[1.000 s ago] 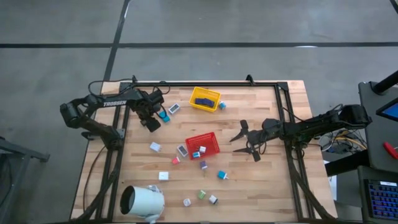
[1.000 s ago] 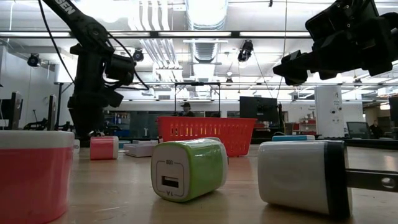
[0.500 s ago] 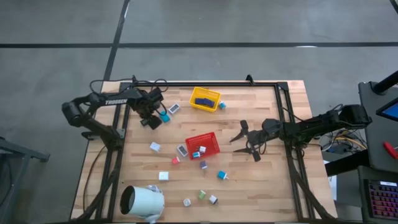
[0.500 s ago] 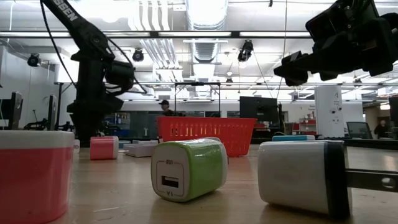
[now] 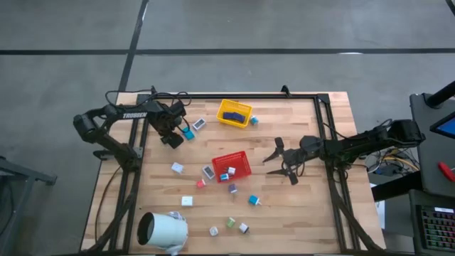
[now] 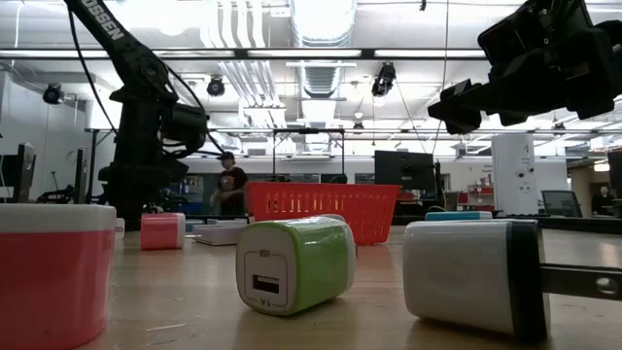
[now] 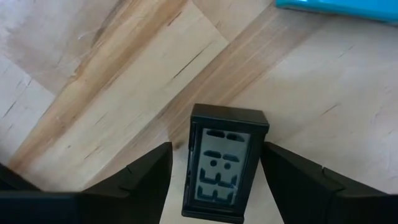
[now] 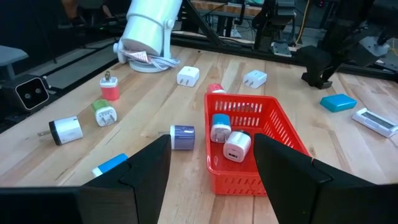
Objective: Pick & Place Office items
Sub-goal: Put the black digital clock into the yellow bin
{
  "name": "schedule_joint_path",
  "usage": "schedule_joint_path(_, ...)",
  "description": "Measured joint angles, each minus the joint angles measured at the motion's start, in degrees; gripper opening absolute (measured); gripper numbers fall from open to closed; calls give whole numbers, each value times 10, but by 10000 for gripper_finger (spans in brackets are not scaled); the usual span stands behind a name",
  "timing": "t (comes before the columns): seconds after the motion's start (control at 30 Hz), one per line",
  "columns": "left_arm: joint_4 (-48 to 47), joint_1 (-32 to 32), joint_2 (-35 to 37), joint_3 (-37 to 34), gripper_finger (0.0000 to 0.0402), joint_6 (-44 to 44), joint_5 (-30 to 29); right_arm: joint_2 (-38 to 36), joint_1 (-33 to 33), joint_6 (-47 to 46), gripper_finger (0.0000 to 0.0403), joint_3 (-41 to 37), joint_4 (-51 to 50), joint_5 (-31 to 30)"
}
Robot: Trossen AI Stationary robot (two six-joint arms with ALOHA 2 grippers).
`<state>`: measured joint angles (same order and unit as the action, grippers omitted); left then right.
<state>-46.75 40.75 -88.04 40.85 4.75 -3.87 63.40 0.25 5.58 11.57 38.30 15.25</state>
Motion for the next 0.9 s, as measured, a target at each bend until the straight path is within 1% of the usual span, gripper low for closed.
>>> schedule_joint_path(0.1,3,0,-1,-3,242,0,7,0,0,0,224,0,0,0)
schedule_joint_path(0.17,4,0,-2,-3,226,2,9,0,0,0,224,0,0,0)
schedule_joint_path(0.23,4,0,-2,-3,201,2,11,0,0,0,224,0,0,0)
schedule_joint_path(0.37,4,0,1,-4,132,2,11,0,0,0,224,0,0,0)
schedule_joint_path(0.53,5,0,2,-4,130,-1,11,0,0,0,224,0,0,0)
schedule_joint_path(0.9,7,-1,2,-4,130,-41,12,0,0,0,224,0,0,0)
